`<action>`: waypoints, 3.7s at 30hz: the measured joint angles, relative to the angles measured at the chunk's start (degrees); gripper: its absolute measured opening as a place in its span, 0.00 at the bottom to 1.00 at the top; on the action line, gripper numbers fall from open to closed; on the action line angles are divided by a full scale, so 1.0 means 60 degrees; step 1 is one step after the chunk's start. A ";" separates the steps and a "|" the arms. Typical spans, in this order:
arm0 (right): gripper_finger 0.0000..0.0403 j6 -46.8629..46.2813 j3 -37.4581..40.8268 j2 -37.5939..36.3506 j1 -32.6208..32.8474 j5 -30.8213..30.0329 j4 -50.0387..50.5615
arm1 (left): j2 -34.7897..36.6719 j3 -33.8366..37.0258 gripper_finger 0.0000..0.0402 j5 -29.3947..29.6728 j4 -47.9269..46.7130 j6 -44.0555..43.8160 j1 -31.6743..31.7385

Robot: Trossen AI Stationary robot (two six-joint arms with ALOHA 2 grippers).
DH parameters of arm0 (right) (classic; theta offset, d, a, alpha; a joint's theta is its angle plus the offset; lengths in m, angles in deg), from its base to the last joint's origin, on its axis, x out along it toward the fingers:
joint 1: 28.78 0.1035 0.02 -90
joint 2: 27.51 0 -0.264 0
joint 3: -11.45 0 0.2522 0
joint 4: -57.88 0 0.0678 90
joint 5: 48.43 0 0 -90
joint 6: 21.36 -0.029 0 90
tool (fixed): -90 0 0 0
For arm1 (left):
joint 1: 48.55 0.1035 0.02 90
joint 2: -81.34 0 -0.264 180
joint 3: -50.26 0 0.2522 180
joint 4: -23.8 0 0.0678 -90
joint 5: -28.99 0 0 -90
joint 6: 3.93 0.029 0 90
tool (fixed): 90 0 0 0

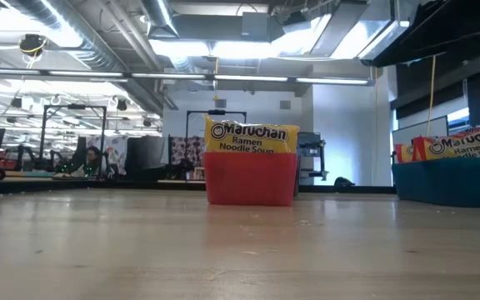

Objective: Sort Maruchan noodles
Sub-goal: Put the orange noodle pack into the blue bin

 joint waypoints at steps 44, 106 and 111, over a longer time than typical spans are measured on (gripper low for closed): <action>0.70 -0.0648 -0.0145 0.0452 0.0000 0.0070 -0.0863 | -0.1275 -0.0189 0.48 0.5176 0.3821 0.4889 0.2597; 0.70 -0.6636 -0.1282 0.6670 -0.3691 0.7448 -0.6778 | -0.1564 -0.0181 0.48 0.6967 0.3283 0.7508 0.2600; 0.70 -0.6662 -0.1275 0.6685 -0.3675 0.7426 -0.6864 | -0.2384 -0.0197 0.48 0.7427 0.3978 0.7590 0.2616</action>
